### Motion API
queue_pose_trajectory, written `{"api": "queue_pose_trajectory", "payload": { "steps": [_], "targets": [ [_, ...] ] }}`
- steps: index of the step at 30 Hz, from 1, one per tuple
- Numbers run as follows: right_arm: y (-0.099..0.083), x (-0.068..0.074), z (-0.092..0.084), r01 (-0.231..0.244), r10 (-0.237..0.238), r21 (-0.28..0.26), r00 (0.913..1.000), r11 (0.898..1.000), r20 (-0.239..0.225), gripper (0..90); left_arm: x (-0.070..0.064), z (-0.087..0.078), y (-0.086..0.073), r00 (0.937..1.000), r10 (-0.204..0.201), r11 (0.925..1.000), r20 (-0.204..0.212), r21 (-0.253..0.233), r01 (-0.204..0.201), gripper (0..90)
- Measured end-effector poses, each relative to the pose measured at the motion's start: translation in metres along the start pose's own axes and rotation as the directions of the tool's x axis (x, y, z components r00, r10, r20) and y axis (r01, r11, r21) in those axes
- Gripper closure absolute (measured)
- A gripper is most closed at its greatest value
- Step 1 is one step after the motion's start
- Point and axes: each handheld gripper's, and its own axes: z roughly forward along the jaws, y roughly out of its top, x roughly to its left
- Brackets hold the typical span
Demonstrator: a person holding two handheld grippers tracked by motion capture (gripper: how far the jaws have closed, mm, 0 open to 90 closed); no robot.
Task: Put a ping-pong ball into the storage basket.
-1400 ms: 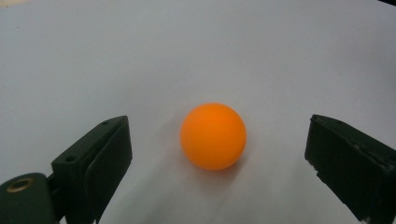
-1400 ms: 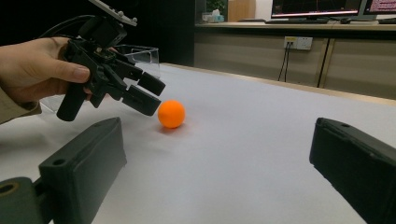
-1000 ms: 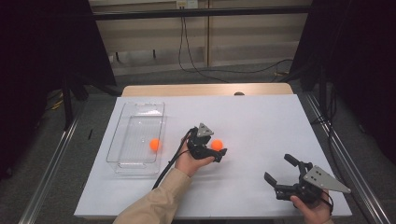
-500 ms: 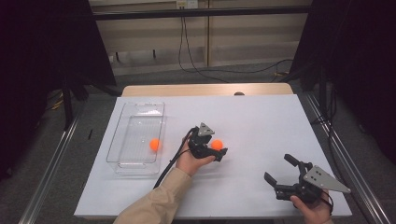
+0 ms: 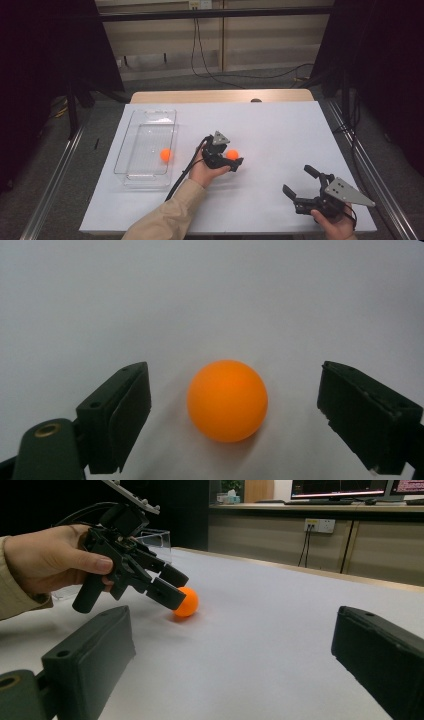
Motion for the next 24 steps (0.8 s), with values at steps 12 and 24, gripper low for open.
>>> {"api": "queue_pose_trajectory", "payload": {
  "steps": [12,24],
  "targets": [
    [-0.0001,-0.0003,0.0001,-0.002,0.002,0.001,1.0,1.0,0.0,2.8,0.0009,0.0043,0.001,0.9999,0.012,0.9999,0.003,0.01,-0.012,20.4],
    [-0.0001,-0.0002,0.0001,-0.004,0.004,-0.001,1.0,1.0,0.001,2.8,0.0026,0.0067,-0.0002,0.9997,0.022,0.9989,0.007,0.041,-0.023,29.0]
  ]
}}
